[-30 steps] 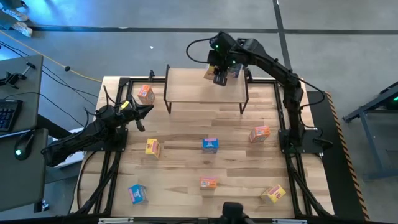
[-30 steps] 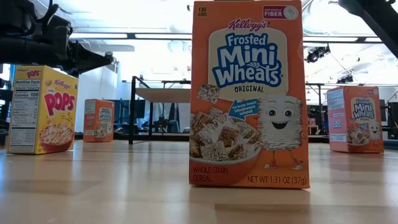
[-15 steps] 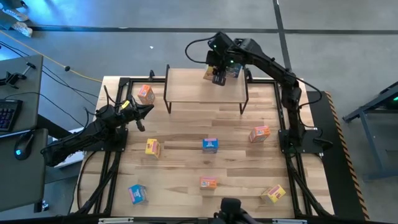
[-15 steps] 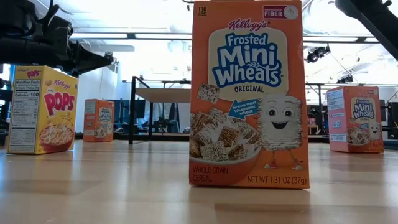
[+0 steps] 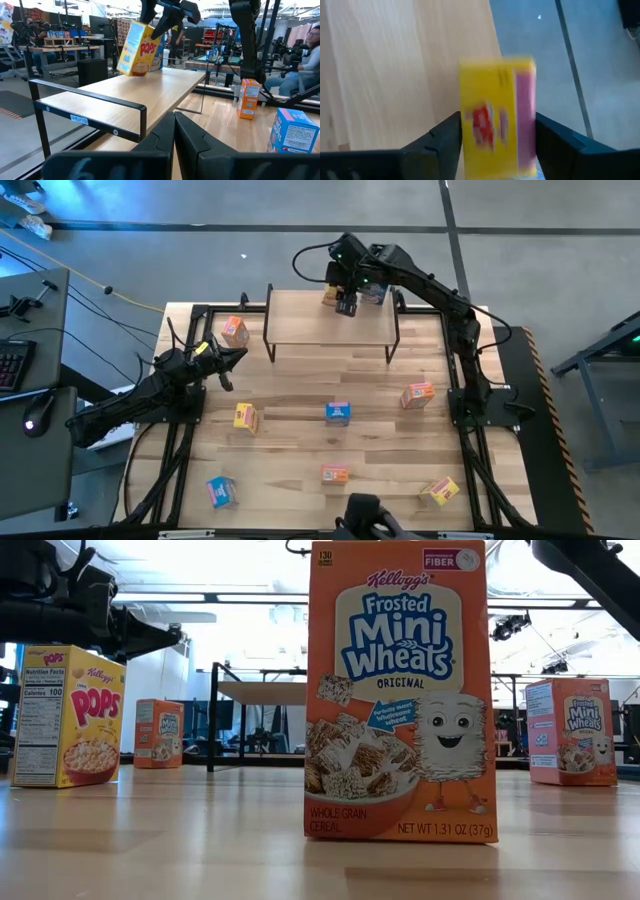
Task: Stack cereal on shelf
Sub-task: Put the top yellow cereal box on the shelf
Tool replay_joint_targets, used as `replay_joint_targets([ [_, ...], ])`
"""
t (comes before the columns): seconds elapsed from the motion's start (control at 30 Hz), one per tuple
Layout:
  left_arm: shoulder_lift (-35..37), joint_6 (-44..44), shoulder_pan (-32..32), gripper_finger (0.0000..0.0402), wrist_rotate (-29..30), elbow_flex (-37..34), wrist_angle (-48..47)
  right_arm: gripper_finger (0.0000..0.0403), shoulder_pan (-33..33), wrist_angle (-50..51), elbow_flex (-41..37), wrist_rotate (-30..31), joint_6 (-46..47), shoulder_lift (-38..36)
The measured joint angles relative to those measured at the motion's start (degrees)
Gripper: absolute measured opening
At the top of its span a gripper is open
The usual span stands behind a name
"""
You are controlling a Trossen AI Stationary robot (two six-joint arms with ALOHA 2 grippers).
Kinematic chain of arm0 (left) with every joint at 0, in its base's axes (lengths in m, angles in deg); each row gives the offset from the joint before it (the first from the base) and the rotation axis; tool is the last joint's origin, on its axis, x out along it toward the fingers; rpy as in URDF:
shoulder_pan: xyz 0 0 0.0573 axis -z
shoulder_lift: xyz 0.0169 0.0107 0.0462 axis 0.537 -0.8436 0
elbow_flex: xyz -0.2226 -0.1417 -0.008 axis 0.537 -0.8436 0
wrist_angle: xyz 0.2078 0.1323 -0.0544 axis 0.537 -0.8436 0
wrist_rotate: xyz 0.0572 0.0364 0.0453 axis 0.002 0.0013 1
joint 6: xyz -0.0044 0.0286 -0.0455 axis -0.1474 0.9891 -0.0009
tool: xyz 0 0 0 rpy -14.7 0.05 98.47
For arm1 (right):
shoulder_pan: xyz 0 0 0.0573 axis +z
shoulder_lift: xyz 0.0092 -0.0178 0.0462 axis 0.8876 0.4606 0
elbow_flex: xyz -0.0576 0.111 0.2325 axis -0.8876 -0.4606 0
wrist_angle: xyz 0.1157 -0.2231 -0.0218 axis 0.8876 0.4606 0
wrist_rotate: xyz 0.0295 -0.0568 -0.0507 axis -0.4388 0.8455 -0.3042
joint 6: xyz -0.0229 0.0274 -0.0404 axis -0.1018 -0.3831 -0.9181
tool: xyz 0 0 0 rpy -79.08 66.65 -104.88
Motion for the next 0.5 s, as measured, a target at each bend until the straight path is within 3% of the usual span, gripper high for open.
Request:
replay_joint_targets([
  [0.17,0.0,0.0,0.0,0.0003,0.0,0.0,0.0,0.0229,0.0,-1.2,0.0,1.5,0.0,0.0],
  [0.5,0.0,0.0,0.0,0.0003,-0.1,0.0,0.0,0.0232,1.2,-2.2,0.1,5.2,-0.7,-2.0],
])
